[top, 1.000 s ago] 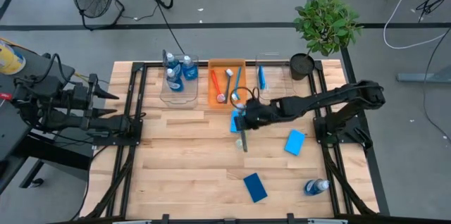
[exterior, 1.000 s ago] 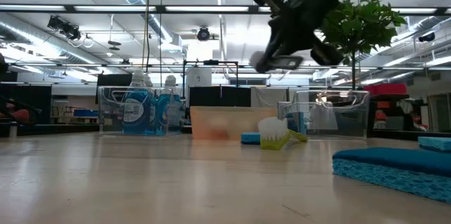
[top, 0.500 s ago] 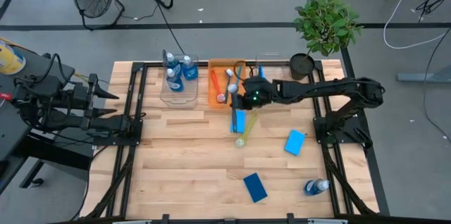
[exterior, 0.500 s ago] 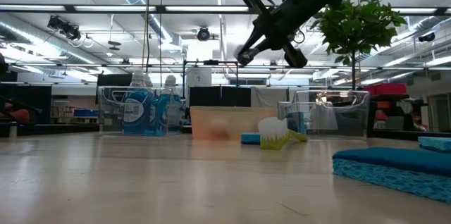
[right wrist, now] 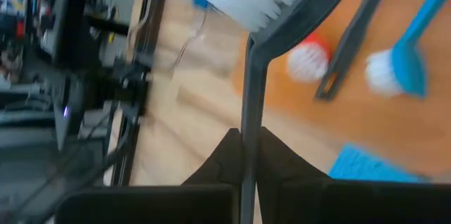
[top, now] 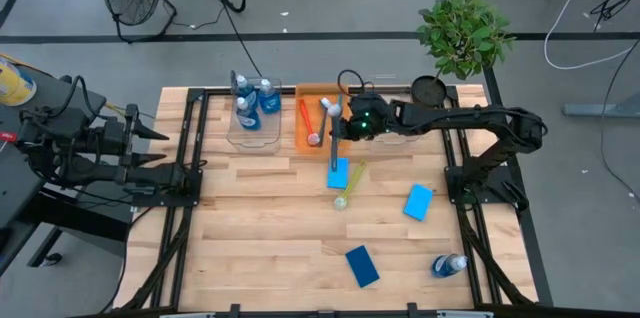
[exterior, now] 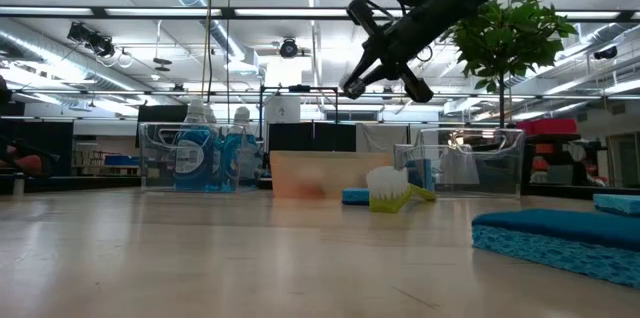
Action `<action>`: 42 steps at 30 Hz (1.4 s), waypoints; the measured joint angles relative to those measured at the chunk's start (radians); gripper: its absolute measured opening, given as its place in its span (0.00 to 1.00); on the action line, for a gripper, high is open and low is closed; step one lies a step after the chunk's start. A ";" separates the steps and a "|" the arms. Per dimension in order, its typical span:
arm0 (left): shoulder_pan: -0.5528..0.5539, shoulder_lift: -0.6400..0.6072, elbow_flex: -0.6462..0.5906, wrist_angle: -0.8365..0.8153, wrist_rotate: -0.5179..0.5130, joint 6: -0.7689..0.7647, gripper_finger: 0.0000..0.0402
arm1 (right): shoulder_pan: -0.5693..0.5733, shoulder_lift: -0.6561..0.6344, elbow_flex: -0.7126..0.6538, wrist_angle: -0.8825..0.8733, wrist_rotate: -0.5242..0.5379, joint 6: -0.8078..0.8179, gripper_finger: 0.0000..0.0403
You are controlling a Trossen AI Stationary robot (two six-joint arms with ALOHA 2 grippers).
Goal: Pick & Place Kitchen Sink Supplies
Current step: Put the gray dish brush into the orange bin
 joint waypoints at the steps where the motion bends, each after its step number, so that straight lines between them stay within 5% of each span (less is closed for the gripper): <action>1: 0.000 0.000 0.000 0.000 0.000 0.000 0.52 | -0.012 0.000 0.000 0.000 0.005 0.001 0.03; 16: 0.000 0.000 0.000 0.003 0.002 0.000 0.52 | -0.123 0.000 0.001 0.209 0.034 0.031 0.03; 28: 0.000 0.000 0.000 0.003 -0.007 0.000 0.52 | -0.157 0.002 0.199 -0.009 0.078 -0.073 0.03; 42: 0.000 -0.001 0.000 0.003 -0.009 0.001 0.44 | -0.176 0.051 0.205 -0.071 0.040 -0.108 0.03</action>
